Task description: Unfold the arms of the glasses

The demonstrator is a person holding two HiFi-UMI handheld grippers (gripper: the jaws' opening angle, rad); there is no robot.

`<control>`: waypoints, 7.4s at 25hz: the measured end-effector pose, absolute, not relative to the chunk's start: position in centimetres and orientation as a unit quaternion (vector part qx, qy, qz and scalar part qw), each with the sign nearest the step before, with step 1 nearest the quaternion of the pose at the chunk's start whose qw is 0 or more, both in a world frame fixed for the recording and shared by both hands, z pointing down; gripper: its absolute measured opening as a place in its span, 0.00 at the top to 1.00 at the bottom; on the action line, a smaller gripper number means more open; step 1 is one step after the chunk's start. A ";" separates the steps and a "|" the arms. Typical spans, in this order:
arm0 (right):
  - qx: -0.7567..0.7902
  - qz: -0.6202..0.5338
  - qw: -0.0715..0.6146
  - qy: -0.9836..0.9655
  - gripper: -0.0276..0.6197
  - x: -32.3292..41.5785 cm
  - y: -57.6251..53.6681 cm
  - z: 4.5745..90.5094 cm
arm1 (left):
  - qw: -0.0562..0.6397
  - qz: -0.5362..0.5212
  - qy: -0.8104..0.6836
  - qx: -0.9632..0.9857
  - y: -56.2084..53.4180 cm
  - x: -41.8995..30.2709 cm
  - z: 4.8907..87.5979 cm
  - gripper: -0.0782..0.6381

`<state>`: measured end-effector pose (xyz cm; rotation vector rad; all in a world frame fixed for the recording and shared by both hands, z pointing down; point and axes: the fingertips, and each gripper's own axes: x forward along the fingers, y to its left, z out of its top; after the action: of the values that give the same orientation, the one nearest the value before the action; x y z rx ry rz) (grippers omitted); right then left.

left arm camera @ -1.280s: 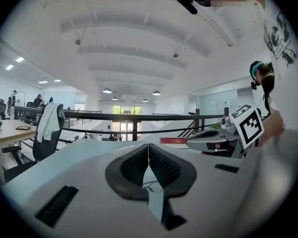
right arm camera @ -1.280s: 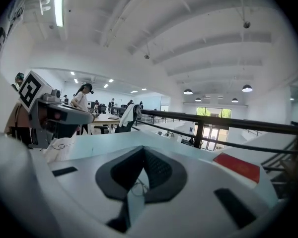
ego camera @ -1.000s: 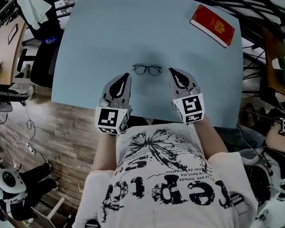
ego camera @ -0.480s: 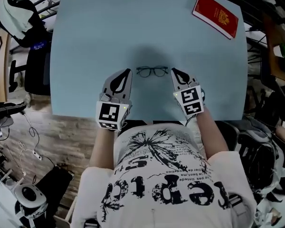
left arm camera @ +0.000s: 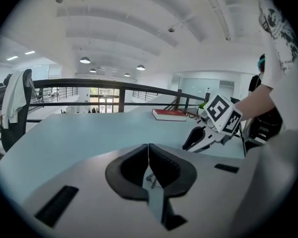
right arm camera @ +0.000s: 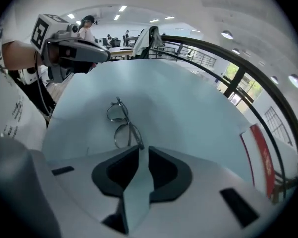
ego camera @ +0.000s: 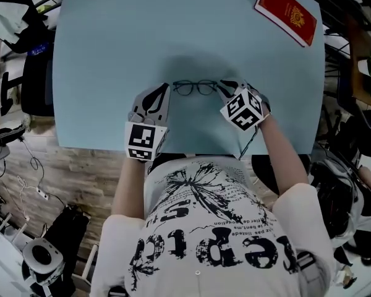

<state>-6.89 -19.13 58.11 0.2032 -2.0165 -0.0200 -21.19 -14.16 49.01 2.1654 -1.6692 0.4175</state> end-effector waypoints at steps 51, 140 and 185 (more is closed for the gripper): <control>-0.072 -0.061 0.574 -0.813 0.90 -4.9 -17.9 60.3 | -0.002 0.500 -0.144 0.854 -17.3 -7.9 57.4 0.85; 0.083 -0.156 0.457 -0.872 0.92 -8.5 -16.4 49.6 | 0.048 0.355 -0.279 0.891 -14.4 -17.0 51.7 0.85; 0.171 -0.058 0.415 -0.892 0.86 -2.2 -15.8 51.1 | 0.061 0.327 -0.391 0.858 -11.3 -17.6 50.4 0.73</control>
<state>-2.20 -15.77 51.14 0.4284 -2.2404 -0.1465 -17.64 -11.25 50.37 2.5972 -1.1837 0.9881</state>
